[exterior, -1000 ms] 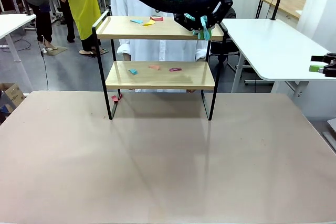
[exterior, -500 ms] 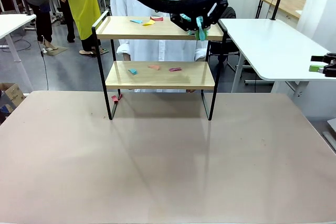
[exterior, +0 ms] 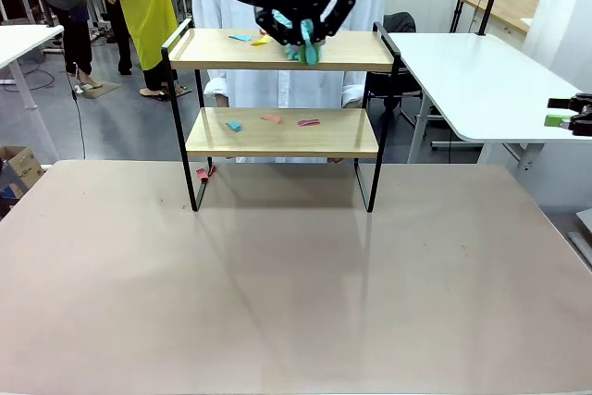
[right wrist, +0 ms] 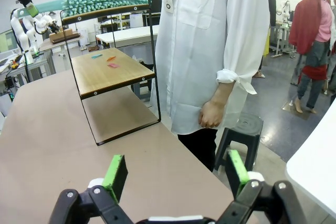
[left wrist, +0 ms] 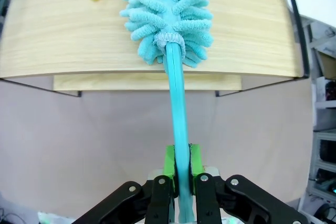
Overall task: Clean the shelf.
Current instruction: Clean the specific section of the Shelf indicated by the human with the Duster.
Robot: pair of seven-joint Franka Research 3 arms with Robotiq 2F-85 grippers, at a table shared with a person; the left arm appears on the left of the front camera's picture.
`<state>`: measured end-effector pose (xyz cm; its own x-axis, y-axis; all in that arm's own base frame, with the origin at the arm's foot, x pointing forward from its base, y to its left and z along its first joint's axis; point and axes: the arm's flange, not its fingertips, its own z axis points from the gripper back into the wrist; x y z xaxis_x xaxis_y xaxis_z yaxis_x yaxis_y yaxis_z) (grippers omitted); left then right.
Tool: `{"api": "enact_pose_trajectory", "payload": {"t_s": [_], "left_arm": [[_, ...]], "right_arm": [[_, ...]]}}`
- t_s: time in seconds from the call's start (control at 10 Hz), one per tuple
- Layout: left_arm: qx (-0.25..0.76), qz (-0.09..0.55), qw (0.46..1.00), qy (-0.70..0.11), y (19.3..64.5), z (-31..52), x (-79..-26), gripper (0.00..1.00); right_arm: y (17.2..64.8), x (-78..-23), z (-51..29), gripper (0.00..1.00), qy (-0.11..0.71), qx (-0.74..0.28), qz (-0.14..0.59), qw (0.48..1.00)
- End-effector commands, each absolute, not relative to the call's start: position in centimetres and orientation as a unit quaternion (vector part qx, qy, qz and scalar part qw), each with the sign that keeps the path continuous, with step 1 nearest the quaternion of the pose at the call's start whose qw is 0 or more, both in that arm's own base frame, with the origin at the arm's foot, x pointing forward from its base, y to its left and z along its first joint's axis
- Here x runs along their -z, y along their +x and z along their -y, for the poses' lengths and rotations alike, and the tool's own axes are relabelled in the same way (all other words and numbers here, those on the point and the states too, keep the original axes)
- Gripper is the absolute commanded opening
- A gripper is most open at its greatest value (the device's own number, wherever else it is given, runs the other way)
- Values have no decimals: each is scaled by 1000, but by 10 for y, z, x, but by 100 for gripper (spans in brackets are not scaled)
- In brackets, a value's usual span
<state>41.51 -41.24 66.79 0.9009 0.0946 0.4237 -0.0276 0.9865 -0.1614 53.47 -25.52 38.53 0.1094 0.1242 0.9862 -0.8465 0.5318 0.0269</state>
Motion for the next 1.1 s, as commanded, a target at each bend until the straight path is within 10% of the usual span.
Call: {"api": "enact_pose_trajectory", "payload": {"t_s": [0.0, 1.0], "left_arm": [[-35, 207, 975, -69, 410, 382, -665, 13], [-94, 291, 949, 69, 396, 269, -678, 13]], "right_arm": [[536, -387, 254, 100, 319, -362, 561, 672], [536, -387, 254, 100, 319, -362, 561, 672]]}}
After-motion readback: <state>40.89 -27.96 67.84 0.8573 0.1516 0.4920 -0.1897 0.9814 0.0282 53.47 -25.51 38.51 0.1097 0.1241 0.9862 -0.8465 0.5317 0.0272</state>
